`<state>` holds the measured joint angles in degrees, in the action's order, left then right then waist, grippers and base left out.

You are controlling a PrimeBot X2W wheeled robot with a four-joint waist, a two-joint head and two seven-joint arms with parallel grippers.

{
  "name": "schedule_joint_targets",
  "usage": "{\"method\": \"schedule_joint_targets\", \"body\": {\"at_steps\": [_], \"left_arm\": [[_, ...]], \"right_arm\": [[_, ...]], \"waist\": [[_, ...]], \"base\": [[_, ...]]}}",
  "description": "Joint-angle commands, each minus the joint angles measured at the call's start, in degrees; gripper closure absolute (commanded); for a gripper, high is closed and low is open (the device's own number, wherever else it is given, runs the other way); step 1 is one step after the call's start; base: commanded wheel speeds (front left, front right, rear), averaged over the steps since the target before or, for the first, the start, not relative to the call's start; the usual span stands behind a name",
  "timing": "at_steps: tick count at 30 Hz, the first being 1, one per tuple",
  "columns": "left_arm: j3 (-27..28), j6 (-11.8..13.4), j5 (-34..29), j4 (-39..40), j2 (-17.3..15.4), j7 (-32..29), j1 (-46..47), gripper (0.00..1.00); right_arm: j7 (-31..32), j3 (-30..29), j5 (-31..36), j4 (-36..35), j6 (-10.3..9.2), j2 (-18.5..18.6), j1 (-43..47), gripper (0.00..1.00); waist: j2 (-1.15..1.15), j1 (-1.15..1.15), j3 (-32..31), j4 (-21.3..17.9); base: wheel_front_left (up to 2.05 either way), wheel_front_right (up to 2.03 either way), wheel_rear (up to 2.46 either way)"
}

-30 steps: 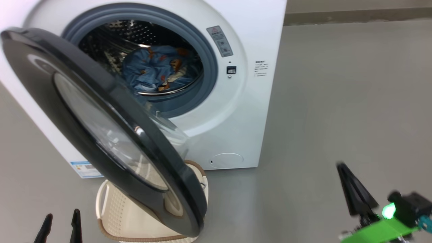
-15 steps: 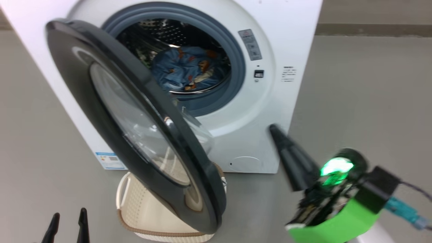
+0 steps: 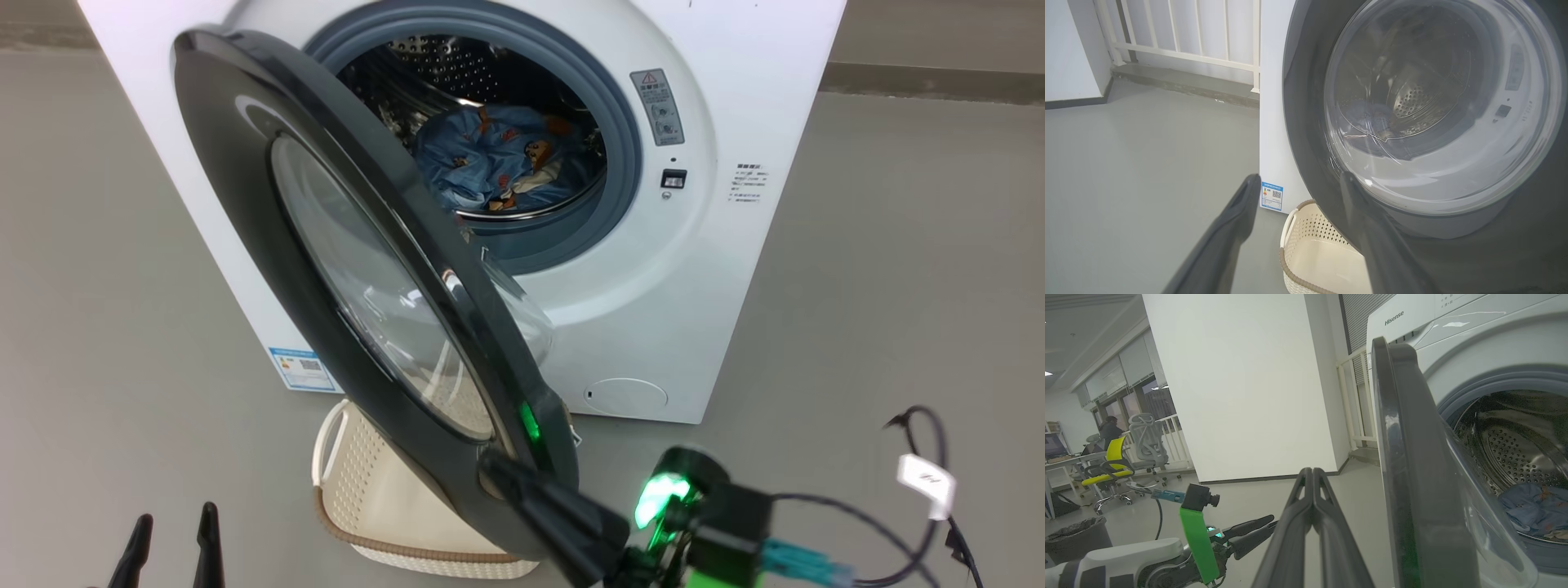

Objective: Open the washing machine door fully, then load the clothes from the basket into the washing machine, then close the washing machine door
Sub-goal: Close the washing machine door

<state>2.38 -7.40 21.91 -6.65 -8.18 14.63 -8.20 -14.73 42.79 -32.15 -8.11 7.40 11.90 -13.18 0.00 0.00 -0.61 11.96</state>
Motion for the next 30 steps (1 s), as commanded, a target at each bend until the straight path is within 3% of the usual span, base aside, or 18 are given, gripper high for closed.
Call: {"method": "schedule_joint_targets", "body": {"at_steps": [1, 15, 30], "left_arm": [[2.2, -0.1, -0.1, 1.6, -0.7, 0.4, 2.0, 0.0], [1.3, -0.1, 0.6, 1.2, -0.7, 0.4, 2.9, 0.0], [0.6, -0.1, 0.8, 1.2, -0.1, 0.4, 5.0, 0.0]], "right_arm": [[-0.3, 1.7, -0.8, 0.0, 0.09, -0.5, -1.9, 1.0], [-0.3, 6.0, -4.0, 14.0, 0.09, 0.0, -0.9, 1.0], [-0.3, -2.7, -2.6, 19.5, 0.09, -2.1, -2.9, 1.0]], "waist": [[0.0, 0.0, 0.2, 0.1], [0.0, 0.0, 1.9, 0.4], [0.0, 0.0, 4.4, 0.8]], "base": [[0.0, 0.0, 0.0], [0.0, 0.0, 0.0], [0.0, 0.0, 0.0]]}}
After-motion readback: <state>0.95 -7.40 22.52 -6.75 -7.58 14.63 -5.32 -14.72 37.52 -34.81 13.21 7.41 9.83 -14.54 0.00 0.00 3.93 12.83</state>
